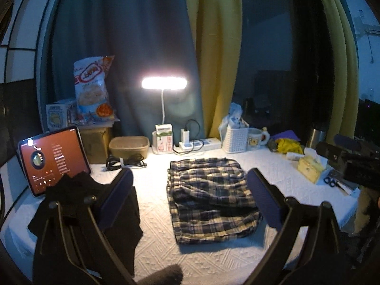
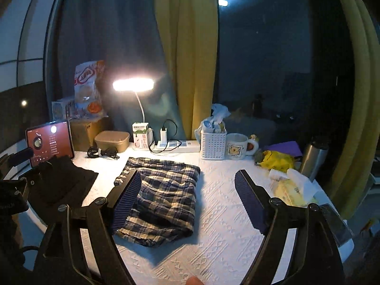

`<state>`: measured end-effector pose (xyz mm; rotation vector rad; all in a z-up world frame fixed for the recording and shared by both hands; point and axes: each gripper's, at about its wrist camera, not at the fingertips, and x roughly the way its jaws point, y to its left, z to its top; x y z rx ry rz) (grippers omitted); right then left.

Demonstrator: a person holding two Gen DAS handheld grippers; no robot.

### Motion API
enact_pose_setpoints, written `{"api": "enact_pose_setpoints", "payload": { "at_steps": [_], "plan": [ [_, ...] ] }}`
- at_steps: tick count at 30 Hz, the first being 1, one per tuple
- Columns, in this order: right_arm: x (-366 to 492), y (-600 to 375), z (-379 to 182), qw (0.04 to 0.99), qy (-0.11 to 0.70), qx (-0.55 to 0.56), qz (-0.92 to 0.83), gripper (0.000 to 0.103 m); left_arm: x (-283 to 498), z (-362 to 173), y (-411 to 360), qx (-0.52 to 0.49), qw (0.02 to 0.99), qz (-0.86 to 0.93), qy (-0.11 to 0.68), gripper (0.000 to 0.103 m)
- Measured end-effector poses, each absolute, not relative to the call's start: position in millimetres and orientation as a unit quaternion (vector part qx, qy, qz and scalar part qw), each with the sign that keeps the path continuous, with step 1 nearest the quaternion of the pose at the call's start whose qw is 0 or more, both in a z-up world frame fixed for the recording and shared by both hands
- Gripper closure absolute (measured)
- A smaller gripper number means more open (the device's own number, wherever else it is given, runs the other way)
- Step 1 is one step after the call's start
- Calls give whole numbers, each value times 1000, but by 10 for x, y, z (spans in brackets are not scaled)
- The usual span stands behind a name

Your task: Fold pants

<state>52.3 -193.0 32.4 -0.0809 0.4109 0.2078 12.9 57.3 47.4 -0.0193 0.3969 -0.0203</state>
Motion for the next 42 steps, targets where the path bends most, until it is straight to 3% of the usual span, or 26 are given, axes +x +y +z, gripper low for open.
{"api": "enact_pose_setpoints", "payload": {
  "at_steps": [42],
  "plan": [
    [483, -1909, 301, 973, 204, -48, 100, 19, 167, 493, 492, -12, 977, -7, 213, 6]
  ]
}}
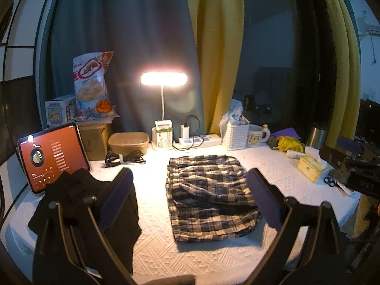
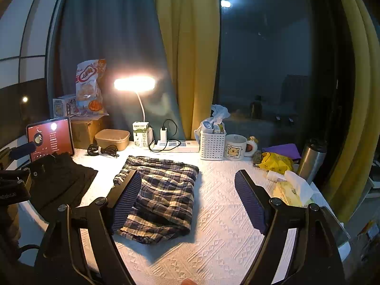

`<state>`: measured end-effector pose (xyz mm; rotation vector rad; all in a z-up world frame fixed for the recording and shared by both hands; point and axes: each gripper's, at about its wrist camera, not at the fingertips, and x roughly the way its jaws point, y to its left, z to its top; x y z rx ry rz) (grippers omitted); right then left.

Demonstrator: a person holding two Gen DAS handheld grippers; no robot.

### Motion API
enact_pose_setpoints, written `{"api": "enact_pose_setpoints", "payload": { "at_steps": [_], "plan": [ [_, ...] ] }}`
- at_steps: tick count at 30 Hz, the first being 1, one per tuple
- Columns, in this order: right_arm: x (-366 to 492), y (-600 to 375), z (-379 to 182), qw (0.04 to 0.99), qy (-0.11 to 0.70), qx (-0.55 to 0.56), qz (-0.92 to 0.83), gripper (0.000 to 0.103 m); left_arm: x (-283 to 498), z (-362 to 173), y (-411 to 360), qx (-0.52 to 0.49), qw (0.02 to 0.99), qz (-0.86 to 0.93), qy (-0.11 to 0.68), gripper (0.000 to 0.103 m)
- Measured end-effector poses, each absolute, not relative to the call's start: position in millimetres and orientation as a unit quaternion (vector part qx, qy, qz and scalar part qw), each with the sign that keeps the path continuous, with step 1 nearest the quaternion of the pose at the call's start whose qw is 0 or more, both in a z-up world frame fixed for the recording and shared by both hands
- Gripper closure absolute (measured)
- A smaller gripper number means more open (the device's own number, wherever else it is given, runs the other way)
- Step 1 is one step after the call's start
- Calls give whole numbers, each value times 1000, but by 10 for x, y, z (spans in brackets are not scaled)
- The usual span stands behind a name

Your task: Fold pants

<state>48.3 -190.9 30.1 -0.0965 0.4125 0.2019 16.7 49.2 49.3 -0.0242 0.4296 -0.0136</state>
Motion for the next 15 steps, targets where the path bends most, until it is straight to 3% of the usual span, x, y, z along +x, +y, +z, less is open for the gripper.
{"api": "enact_pose_setpoints", "payload": {
  "at_steps": [15],
  "plan": [
    [474, -1900, 300, 973, 205, -49, 99, 19, 187, 483, 502, -10, 977, -3, 215, 6]
  ]
}}
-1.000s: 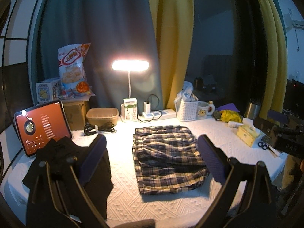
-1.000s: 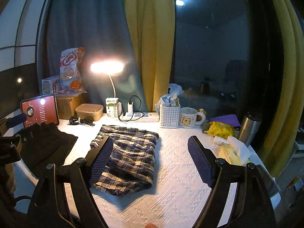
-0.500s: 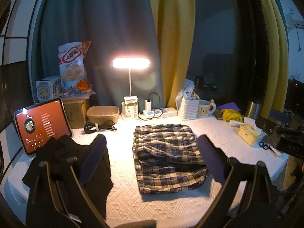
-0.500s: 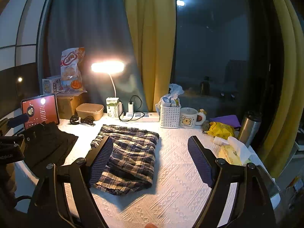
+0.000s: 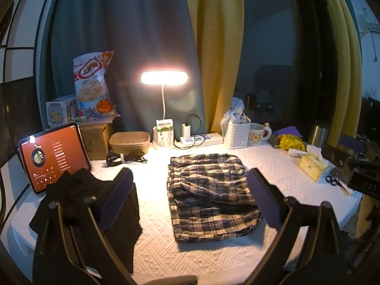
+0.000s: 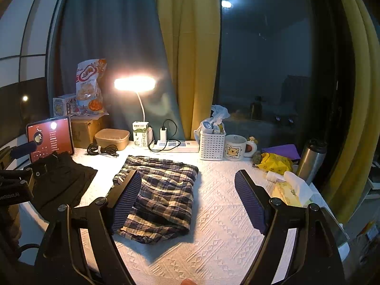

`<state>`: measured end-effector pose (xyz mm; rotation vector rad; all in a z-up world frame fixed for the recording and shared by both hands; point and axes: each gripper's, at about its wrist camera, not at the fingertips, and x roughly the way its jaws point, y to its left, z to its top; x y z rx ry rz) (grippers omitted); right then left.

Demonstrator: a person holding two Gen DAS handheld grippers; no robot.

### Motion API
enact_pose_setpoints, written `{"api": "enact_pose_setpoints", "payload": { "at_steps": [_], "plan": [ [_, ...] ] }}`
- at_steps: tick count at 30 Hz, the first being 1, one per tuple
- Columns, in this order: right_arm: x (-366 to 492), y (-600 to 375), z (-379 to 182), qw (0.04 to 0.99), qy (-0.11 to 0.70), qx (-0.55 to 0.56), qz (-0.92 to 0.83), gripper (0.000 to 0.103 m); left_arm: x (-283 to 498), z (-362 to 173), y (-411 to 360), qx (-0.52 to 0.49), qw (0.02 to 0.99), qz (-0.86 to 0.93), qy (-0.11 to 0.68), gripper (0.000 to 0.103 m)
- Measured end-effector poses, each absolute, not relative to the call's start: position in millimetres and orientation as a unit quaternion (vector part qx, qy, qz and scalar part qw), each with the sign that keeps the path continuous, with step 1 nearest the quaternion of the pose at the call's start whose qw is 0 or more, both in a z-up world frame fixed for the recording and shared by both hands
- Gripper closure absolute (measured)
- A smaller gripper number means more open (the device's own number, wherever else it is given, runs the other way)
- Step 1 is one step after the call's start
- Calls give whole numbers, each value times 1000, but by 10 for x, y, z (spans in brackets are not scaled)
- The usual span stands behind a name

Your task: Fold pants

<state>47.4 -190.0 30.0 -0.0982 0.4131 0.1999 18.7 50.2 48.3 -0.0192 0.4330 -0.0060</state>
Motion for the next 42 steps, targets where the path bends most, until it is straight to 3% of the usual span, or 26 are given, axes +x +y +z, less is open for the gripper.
{"api": "enact_pose_setpoints", "payload": {
  "at_steps": [42],
  "plan": [
    [475, -1900, 298, 972, 205, -51, 101, 19, 162, 449, 447, -5, 977, 3, 214, 6]
  ]
}}
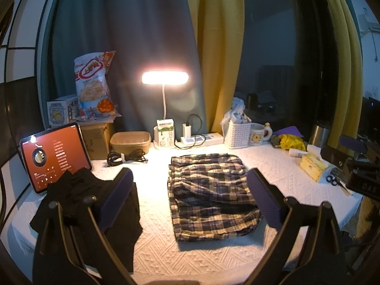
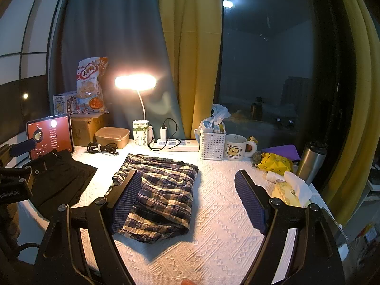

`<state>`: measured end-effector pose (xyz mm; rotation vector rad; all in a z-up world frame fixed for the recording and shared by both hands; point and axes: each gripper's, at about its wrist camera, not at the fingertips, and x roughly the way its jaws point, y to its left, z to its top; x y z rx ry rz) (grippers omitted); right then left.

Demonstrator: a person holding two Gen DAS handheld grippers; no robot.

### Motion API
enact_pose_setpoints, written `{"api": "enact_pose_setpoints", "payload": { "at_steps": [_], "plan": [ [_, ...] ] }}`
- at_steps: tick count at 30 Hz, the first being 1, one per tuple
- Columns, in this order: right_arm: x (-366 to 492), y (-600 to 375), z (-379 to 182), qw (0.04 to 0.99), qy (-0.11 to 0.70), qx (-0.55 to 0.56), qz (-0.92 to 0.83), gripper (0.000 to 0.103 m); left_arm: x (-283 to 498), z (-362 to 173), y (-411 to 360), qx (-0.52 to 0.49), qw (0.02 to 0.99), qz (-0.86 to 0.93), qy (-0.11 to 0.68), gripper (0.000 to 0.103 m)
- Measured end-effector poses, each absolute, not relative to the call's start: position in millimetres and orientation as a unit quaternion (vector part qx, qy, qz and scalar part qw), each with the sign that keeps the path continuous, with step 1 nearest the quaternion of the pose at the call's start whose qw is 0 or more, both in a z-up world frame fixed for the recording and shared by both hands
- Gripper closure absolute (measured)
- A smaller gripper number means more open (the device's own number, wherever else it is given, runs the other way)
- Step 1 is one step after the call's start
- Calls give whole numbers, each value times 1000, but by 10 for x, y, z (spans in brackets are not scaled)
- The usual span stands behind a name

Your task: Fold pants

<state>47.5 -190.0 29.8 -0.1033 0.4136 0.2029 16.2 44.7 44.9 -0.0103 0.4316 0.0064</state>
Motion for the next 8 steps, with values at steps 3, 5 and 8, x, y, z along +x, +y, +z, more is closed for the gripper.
{"api": "enact_pose_setpoints", "payload": {
  "at_steps": [3, 5, 8],
  "plan": [
    [470, -1901, 295, 972, 205, -52, 101, 20, 152, 459, 431, -5, 977, 3, 212, 6],
    [472, -1899, 297, 972, 205, -52, 100, 19, 146, 464, 424, -5, 978, 2, 211, 6],
    [470, -1900, 298, 972, 205, -52, 101, 20, 136, 472, 414, -6, 978, 3, 206, 6]
  ]
}}
